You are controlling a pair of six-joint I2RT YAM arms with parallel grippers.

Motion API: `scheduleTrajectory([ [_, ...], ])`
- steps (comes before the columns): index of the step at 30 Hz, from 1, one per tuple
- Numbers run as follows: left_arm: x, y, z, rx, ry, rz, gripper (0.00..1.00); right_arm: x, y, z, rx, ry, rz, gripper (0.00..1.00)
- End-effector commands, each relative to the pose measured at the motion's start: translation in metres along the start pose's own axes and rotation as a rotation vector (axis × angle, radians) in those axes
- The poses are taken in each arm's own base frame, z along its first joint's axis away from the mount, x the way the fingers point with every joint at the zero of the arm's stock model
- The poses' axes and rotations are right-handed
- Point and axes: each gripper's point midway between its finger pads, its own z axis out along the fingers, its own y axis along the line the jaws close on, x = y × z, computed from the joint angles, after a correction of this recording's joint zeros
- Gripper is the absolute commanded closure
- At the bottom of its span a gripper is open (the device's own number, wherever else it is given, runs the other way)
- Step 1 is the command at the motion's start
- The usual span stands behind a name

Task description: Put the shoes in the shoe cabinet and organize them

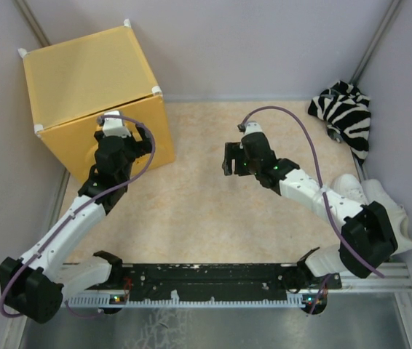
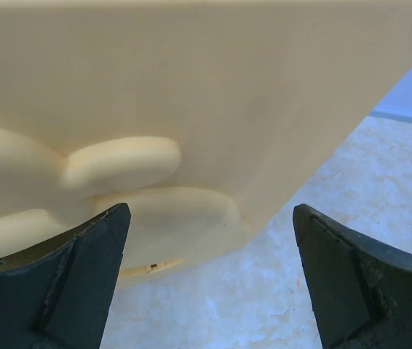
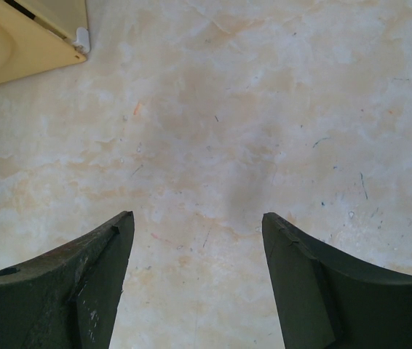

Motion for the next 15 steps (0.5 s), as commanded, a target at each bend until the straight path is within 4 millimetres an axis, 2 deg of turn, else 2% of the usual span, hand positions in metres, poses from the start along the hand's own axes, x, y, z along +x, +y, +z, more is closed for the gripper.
scheduleTrajectory([
  [1, -0.0143, -0.0022, 0.0066, -0.002, -0.049, -0.005, 0.0, -0.0255, 0.0038, -0.0026, 0.013, -0.058, 0.004, 0.29],
  [9, -0.0127, -0.0047, 0.011, 0.009, -0.014, -0.008, 0.0, -0.0275, 0.0021, -0.0046, 0.019, -0.064, -0.02, 0.29],
  [15, -0.0157, -0.0079, 0.0071, 0.031, -0.013, -0.017, 0.0, -0.028, 0.002, -0.0067, 0.011, -0.08, -0.021, 0.3],
])
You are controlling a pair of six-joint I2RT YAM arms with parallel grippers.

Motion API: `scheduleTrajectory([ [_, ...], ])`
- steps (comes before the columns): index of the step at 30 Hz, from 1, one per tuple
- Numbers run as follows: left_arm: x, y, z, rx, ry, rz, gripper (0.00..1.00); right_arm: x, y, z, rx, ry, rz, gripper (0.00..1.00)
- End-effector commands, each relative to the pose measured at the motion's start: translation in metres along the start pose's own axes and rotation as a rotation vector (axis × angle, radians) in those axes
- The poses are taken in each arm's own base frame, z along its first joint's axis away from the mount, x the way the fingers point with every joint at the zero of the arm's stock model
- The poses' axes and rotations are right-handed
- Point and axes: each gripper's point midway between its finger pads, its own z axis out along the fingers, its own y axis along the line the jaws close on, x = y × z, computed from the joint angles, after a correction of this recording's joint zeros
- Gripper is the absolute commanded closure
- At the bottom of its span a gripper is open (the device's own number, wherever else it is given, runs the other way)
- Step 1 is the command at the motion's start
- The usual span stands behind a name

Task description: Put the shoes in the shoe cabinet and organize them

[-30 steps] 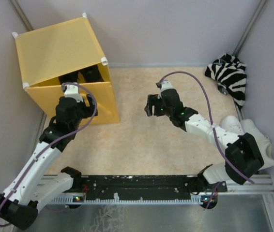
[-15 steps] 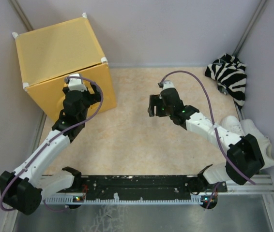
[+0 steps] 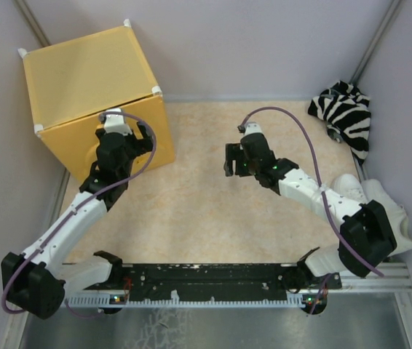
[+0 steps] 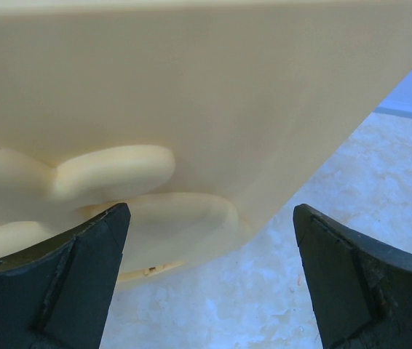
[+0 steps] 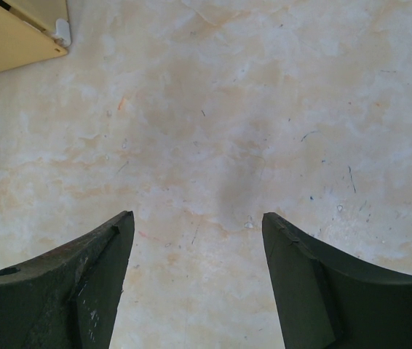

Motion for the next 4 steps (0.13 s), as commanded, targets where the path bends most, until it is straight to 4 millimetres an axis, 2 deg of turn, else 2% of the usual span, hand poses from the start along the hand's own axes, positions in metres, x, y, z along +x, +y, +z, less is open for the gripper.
scheduleTrajectory([
  [1, -0.0198, -0.0059, -0.0039, 0.03, -0.034, -0.028, 0.0, -0.0333, 0.0096, -0.0107, -0.032, -0.102, -0.004, 0.3],
  [4, -0.0195, -0.0067, -0.0063, 0.041, -0.024, -0.024, 0.0, -0.035, 0.0102, -0.0121, -0.037, -0.112, -0.004, 0.3],
])
